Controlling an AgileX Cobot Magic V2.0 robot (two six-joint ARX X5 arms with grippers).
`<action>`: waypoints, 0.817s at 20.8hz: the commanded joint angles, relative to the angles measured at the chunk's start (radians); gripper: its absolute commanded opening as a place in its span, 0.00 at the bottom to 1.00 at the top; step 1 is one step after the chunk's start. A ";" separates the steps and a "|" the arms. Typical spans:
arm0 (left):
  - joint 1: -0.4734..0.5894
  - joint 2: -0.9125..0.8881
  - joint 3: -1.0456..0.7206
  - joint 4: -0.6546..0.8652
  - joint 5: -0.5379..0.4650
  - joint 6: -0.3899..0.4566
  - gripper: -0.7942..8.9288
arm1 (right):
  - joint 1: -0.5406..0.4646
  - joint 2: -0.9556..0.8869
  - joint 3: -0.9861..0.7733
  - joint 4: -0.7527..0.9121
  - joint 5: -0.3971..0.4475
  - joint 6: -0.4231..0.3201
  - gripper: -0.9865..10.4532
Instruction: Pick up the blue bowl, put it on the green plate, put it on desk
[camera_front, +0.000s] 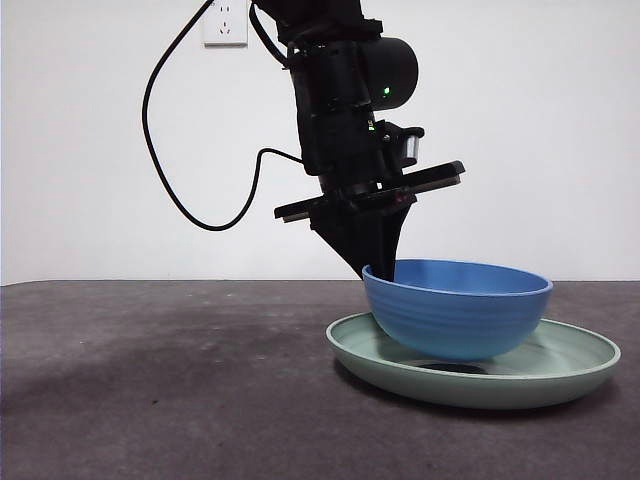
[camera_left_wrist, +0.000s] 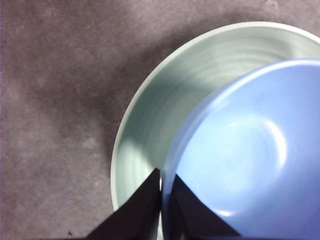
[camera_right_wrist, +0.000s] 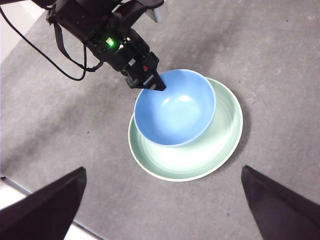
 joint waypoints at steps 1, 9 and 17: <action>-0.021 0.031 0.032 -0.003 -0.004 0.008 0.10 | 0.000 0.003 0.020 0.013 0.003 -0.012 0.52; -0.035 0.037 0.032 0.005 -0.005 0.034 0.10 | 0.000 0.003 0.020 0.010 0.003 -0.011 0.52; -0.036 0.037 0.033 -0.006 -0.005 0.034 0.23 | 0.000 0.003 0.020 0.011 0.003 -0.011 0.52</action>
